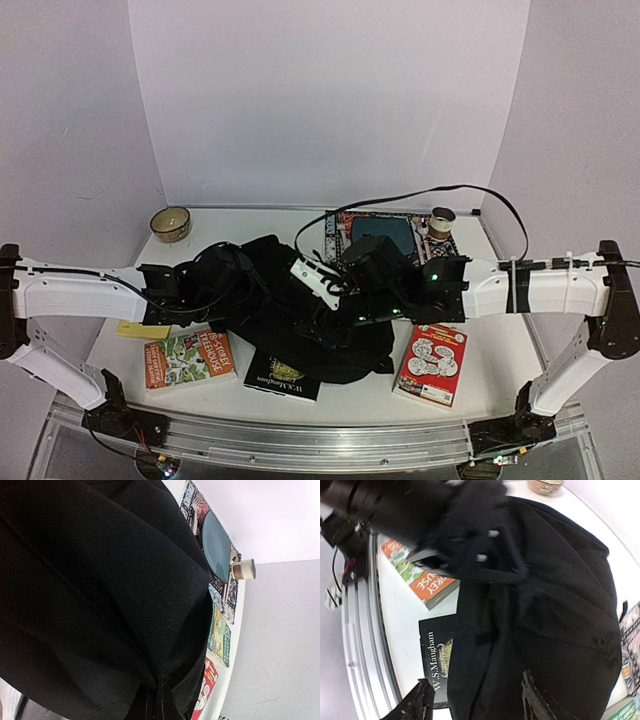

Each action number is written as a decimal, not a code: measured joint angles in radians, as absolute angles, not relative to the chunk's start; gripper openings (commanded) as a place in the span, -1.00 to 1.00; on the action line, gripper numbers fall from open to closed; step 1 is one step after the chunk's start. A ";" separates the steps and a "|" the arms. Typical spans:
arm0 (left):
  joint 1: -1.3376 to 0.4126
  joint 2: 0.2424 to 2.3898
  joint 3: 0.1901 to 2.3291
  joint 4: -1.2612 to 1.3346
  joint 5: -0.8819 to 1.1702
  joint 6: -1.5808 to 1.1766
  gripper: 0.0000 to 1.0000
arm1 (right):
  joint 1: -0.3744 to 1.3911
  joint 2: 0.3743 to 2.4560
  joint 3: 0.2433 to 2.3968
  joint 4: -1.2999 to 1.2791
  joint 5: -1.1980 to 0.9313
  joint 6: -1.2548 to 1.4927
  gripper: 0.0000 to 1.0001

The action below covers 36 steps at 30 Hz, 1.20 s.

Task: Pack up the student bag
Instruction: Pass from the left arm to the right

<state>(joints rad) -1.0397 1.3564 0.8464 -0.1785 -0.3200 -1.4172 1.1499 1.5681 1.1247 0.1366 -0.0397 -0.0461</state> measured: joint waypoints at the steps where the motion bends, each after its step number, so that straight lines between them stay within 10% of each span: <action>1: -1.040 1.363 0.850 -0.179 -0.316 -1.421 -0.97 | 1.159 1.580 1.129 0.141 -0.030 -0.064 0.17; 7: -1.039 1.387 0.866 -0.184 -0.291 -1.439 -0.97 | 1.186 1.653 1.155 0.152 0.008 -0.130 0.04; 19: -1.035 1.393 0.871 -0.182 -0.257 -1.429 -0.93 | 1.160 1.733 1.177 0.210 0.235 -0.105 -0.95; 31: -1.034 1.359 0.852 -0.148 -0.181 -1.250 0.36 | 1.029 1.747 1.181 0.210 -0.020 0.049 -1.00; 36: -1.035 1.287 0.814 -0.154 -0.183 -1.068 0.59 | 0.990 1.749 1.181 0.208 -0.139 0.097 -1.00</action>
